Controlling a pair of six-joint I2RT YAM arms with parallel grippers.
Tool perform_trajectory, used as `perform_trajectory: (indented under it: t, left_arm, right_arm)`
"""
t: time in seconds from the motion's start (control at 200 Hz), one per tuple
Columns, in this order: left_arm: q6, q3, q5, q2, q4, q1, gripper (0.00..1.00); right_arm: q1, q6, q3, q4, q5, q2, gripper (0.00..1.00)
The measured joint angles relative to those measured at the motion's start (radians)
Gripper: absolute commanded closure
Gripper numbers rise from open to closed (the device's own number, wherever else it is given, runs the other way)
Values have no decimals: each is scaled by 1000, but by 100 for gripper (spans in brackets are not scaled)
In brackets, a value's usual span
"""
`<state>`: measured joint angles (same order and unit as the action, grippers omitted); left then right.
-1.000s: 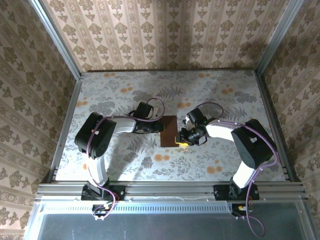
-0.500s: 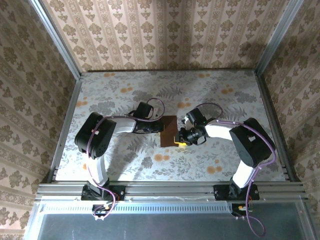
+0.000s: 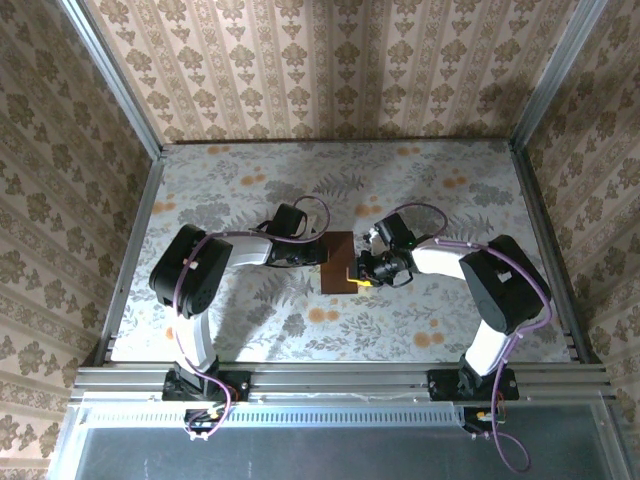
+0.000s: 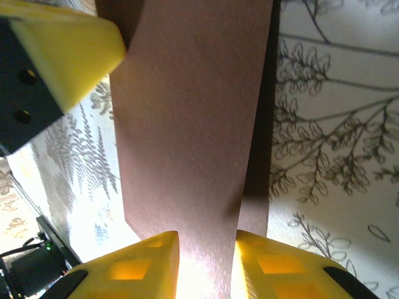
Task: Fold a paper plane with a square sheet of paper (fold left side to right side)
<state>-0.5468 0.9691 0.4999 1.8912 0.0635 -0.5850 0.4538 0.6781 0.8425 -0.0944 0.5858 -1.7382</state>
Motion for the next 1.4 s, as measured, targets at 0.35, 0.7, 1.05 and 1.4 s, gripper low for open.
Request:
perform_trajectory:
  t: [0.35,0.7,1.05,1.4]
  left_arm:
    - [0,0,2,0,-3,-10,100]
    - [0,0,2,0,-2,-10,100]
    - [53,1,-31,-62,-66,-10,67]
    - [265,-118,-175,-389,-72,-153,36]
  right_arm:
    - [-60,11,67,69,60,-98,71]
    - [-103,5,133,72,100,-163,85]
    - [-119,4,133,69,115,-171,99]
    - [-135,49,176,65,134,-171,100]
